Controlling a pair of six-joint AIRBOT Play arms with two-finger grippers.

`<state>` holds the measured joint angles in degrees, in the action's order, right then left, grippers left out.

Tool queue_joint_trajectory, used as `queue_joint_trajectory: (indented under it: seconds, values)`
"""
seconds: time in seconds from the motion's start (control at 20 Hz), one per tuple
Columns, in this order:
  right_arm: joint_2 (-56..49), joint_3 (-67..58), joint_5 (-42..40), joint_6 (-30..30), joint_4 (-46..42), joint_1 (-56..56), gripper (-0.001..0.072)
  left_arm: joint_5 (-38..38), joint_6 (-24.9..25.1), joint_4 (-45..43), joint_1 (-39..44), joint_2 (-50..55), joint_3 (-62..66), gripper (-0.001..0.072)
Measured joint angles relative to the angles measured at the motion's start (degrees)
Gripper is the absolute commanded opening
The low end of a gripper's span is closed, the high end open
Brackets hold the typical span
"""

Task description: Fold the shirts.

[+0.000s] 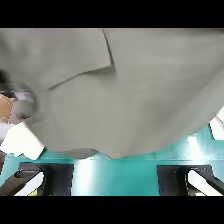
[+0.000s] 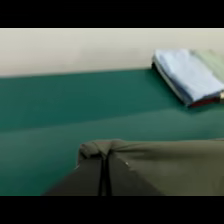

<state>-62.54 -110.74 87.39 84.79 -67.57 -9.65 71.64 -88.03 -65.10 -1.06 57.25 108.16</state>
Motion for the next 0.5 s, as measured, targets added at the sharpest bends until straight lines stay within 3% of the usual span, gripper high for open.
queue_joint_trajectory:
  seconds: [0.3,0.5]
  values:
    - [-17.92,10.62,0.76,0.22,-2.54,3.91,0.0015,2.03,1.22,-0.35,0.02,20.63,-10.08,0.0021]
    - [-28.41,12.55,-5.22,0.26,-2.56,5.07,0.0015,-3.74,3.30,2.27,0.00,32.39,-11.69,0.0021]
